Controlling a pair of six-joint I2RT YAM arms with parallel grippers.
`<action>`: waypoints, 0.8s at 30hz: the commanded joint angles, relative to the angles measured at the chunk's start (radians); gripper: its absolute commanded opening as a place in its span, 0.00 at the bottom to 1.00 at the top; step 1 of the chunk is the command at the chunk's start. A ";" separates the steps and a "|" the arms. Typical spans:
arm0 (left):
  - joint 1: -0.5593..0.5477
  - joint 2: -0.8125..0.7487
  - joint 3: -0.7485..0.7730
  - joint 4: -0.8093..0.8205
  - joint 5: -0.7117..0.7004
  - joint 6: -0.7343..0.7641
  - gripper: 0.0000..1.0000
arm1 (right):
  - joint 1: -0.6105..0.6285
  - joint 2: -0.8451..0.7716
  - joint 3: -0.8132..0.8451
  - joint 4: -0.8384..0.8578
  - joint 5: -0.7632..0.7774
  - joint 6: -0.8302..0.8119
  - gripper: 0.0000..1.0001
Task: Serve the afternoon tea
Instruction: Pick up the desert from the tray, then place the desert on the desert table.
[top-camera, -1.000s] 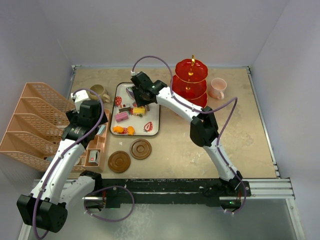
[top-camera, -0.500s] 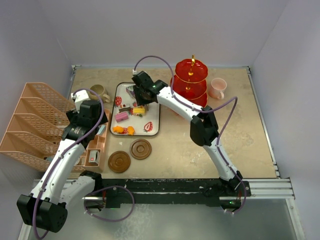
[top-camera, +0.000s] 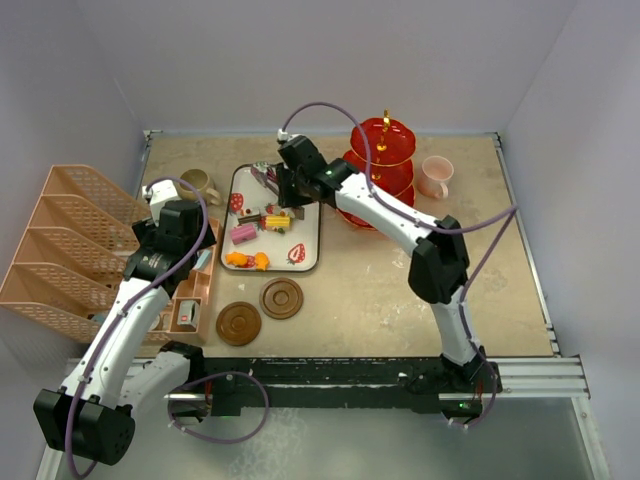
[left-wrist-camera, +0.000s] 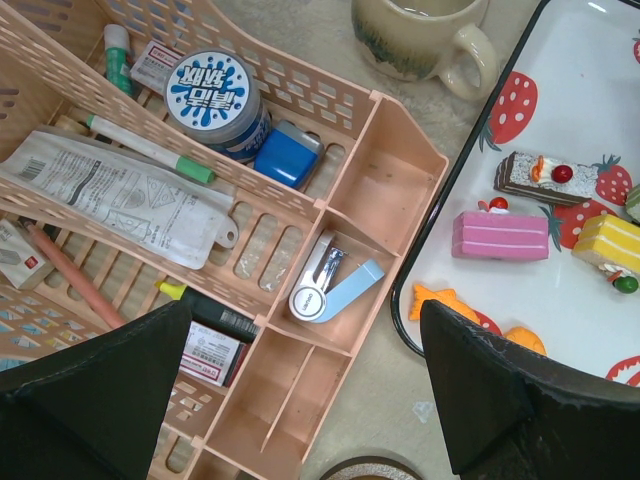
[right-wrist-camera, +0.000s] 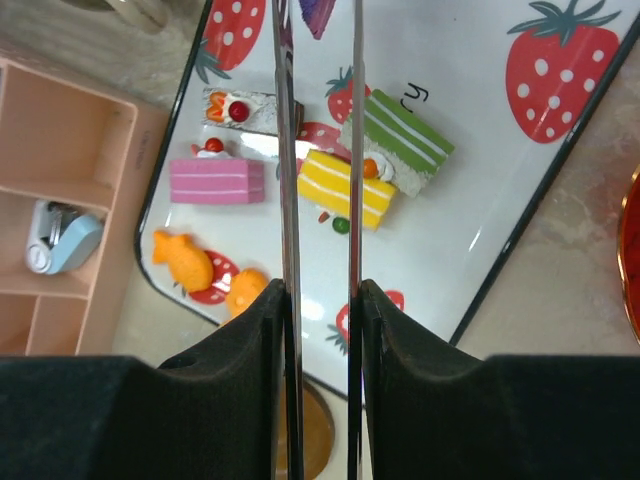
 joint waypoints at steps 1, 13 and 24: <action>-0.002 0.001 0.004 0.033 0.000 0.009 0.94 | -0.005 -0.173 -0.121 0.111 -0.046 0.046 0.31; -0.002 0.006 0.008 0.022 -0.025 0.002 0.97 | -0.003 -0.460 -0.399 0.165 -0.102 0.051 0.31; -0.003 0.000 0.010 0.015 -0.033 -0.005 0.99 | 0.000 -0.775 -0.644 0.132 -0.209 0.105 0.32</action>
